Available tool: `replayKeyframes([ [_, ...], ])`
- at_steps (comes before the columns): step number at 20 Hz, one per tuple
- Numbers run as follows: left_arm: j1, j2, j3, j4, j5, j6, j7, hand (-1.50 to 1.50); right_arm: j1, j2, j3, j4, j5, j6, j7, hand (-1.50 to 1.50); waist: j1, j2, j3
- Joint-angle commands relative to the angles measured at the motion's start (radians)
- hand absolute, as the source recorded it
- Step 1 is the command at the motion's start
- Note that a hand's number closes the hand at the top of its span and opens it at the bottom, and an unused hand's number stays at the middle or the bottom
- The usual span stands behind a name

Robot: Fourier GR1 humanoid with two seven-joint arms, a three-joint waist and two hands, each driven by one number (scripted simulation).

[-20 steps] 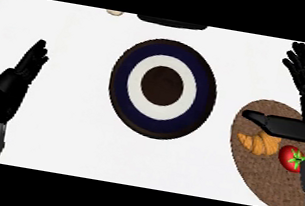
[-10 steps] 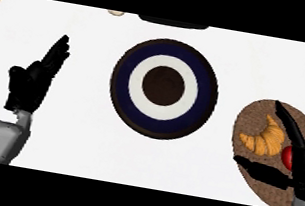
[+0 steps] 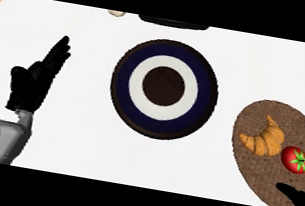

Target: Pick the tomato from the placemat and place it in the plate

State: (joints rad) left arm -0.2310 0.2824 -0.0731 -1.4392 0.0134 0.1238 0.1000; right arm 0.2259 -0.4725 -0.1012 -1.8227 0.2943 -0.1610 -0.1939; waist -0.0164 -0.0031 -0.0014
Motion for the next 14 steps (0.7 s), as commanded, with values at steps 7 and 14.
replayKeyframes([
  [7, 0.024, -0.019, -0.027, -0.054, -0.033, 0.007, 0.033, 0.00, 0.077, -0.261, -0.100, -0.235, -0.014, 0.326, 0.475, -1.50, 0.010, 0.000, 0.000],
  [14, -0.029, -0.022, 0.034, 0.017, -0.013, -0.035, 0.013, 0.00, -0.029, -0.235, -0.056, -0.128, 0.020, 0.455, 0.551, -1.50, 0.016, 0.003, 0.001],
])
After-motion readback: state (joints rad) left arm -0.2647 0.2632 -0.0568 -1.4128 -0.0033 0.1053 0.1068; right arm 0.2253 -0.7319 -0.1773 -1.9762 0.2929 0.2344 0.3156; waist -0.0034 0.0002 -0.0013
